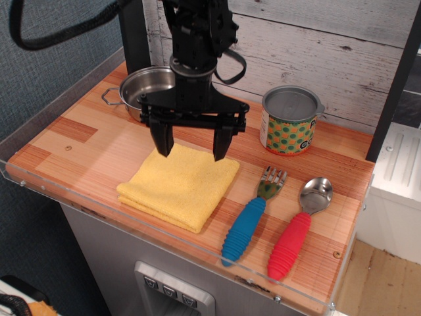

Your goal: Move the yellow cloth to the left of the blue fork

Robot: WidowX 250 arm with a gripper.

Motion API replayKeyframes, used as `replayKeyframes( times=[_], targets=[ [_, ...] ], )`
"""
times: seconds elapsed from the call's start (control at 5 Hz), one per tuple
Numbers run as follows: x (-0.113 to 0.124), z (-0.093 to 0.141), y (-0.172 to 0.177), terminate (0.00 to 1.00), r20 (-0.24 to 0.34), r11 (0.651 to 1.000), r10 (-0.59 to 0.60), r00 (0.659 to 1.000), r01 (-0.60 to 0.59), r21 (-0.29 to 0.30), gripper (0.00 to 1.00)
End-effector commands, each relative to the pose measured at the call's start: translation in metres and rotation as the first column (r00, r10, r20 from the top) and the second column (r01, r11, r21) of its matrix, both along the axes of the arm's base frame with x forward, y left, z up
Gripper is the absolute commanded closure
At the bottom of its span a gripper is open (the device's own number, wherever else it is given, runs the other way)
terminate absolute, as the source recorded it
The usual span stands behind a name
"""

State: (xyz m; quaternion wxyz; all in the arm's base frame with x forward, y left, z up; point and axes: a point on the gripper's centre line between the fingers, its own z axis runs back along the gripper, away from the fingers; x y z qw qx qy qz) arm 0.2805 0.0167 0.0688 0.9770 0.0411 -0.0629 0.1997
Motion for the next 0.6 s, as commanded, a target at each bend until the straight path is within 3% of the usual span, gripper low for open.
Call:
replayKeyframes(
  times=[0.0, 0.4],
  targets=[
    [0.013, 0.034, -0.014, 0.00, 0.082, 0.994, -0.104, 0.991, 0.106, -0.024, 0.00],
    [0.001, 0.053, -0.045, 0.00, 0.114, 0.979, -0.197, 0.974, 0.201, -0.023, 0.00]
  ],
)
